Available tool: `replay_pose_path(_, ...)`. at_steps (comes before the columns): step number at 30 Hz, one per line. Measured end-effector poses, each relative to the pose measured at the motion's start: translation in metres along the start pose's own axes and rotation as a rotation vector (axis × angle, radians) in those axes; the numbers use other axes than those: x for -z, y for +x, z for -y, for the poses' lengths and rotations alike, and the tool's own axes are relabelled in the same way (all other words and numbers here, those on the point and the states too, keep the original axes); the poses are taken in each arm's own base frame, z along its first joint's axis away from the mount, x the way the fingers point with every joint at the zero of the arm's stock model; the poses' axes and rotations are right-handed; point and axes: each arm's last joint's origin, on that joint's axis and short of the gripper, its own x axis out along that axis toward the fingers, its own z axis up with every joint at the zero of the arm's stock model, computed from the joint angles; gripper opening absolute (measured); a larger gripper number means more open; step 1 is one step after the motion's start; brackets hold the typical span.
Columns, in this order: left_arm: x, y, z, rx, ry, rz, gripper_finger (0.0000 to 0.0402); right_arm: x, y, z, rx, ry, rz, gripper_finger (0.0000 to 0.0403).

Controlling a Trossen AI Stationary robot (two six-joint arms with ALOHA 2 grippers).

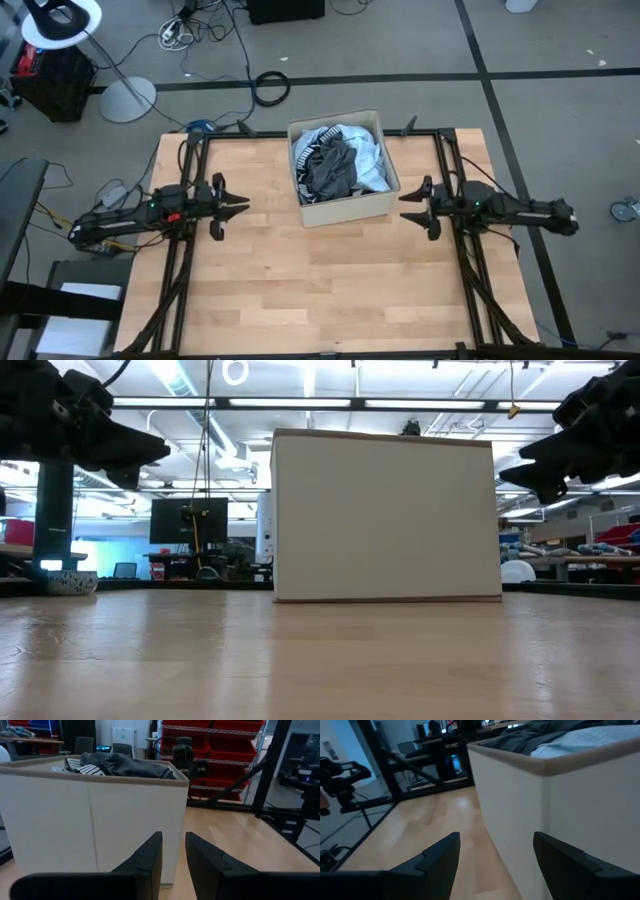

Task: Sort clothes
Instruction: Return to Home Position

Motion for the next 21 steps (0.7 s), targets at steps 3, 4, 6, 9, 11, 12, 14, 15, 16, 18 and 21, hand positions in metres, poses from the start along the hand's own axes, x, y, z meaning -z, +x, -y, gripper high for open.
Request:
replay_pose_path(3,0.0051,0.0015,-0.0005,0.000,0.000,0.004,0.0089,-0.0015,0.0001,0.0047,0.019,-0.012,0.018,0.0256)
replay_pose_path(4,0.0055,0.0017,-0.0005,0.001,0.000,0.005,0.0089,-0.0023,0.0001,0.0062,0.026,-0.015,0.027,0.0255)
replay_pose_path(6,0.0062,0.0018,-0.0006,0.000,-0.002,0.004,0.0089,-0.0042,-0.0002,0.0081,0.023,-0.025,0.043,0.0254)
replay_pose_path(9,0.0062,0.0018,0.0000,0.019,-0.003,0.000,0.0089,-0.0030,-0.0004,0.0094,0.008,-0.040,0.025,0.0254)
replay_pose_path(11,0.0068,0.0017,0.0005,0.037,-0.004,-0.007,0.0089,-0.0024,-0.0005,0.0097,0.010,-0.037,0.015,0.0254)
replay_pose_path(12,0.0069,0.0017,0.0006,0.041,-0.004,-0.008,0.0089,-0.0020,-0.0004,0.0097,0.008,-0.035,0.009,0.0253)
replay_pose_path(14,0.0066,0.0017,0.0006,0.041,-0.001,-0.005,0.0089,-0.0017,-0.0002,0.0091,0.000,-0.032,0.004,0.0253)
replay_pose_path(15,0.0064,0.0018,0.0006,0.040,0.002,-0.002,0.0089,-0.0016,-0.0001,0.0088,-0.003,-0.033,0.003,0.0253)
replay_pose_path(16,0.0053,0.0017,0.0006,0.037,0.013,0.010,0.0089,-0.0016,-0.0001,0.0086,-0.005,-0.033,0.003,0.0253)
replay_pose_path(18,0.0031,0.0017,0.0002,0.019,0.034,0.033,0.0090,-0.0016,-0.0002,0.0087,-0.004,-0.033,0.002,0.0254)
replay_pose_path(21,0.0053,0.0026,-0.0013,-0.022,0.056,0.053,0.0090,-0.0013,-0.0001,0.0087,-0.004,-0.025,-0.001,0.0253)
